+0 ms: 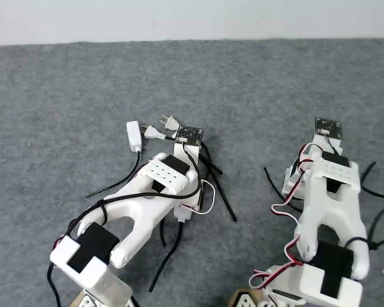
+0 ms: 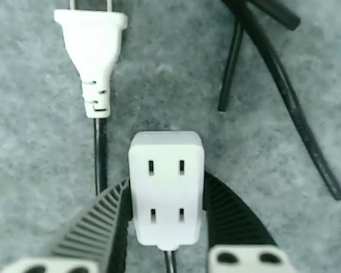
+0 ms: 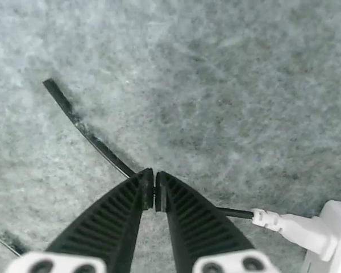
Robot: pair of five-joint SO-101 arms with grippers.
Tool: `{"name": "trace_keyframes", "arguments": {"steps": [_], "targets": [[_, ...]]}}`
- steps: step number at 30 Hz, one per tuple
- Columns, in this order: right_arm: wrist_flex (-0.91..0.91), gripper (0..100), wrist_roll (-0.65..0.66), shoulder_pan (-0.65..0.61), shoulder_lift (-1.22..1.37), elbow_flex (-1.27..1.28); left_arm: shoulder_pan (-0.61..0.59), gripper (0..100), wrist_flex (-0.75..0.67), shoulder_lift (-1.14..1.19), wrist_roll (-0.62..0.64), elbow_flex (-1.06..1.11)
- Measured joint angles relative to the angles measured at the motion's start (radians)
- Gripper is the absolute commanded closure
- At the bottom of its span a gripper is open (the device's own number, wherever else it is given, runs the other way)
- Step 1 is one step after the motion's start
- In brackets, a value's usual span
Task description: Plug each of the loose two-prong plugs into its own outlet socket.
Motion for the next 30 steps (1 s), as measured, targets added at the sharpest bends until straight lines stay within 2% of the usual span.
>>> {"name": "trace_keyframes", "arguments": {"steps": [5,10,14,22,26,28,30], "targets": [[0.000,99.0,0.000,0.000,0.000,0.000,-0.002,86,0.000,0.000,-0.003,0.000],[0.000,98.9,0.000,0.000,0.000,0.000,-0.020,73,0.012,-0.023,-0.017,0.011],[0.000,98.9,0.000,0.000,0.000,0.000,-0.028,65,0.005,-0.117,-0.014,0.101],[-0.002,99.0,0.043,-0.029,0.000,0.008,-0.061,65,-0.029,-0.388,-0.046,0.265],[-0.064,99.0,0.199,-0.101,0.000,0.014,-0.132,65,-0.029,-0.535,-0.118,0.339],[-0.129,99.0,0.361,-0.143,0.000,0.014,-0.186,65,-0.029,-0.615,-0.175,0.388],[-0.196,99.0,0.577,-0.180,0.000,0.014,-0.256,65,-0.035,-0.704,-0.230,0.448]]}}
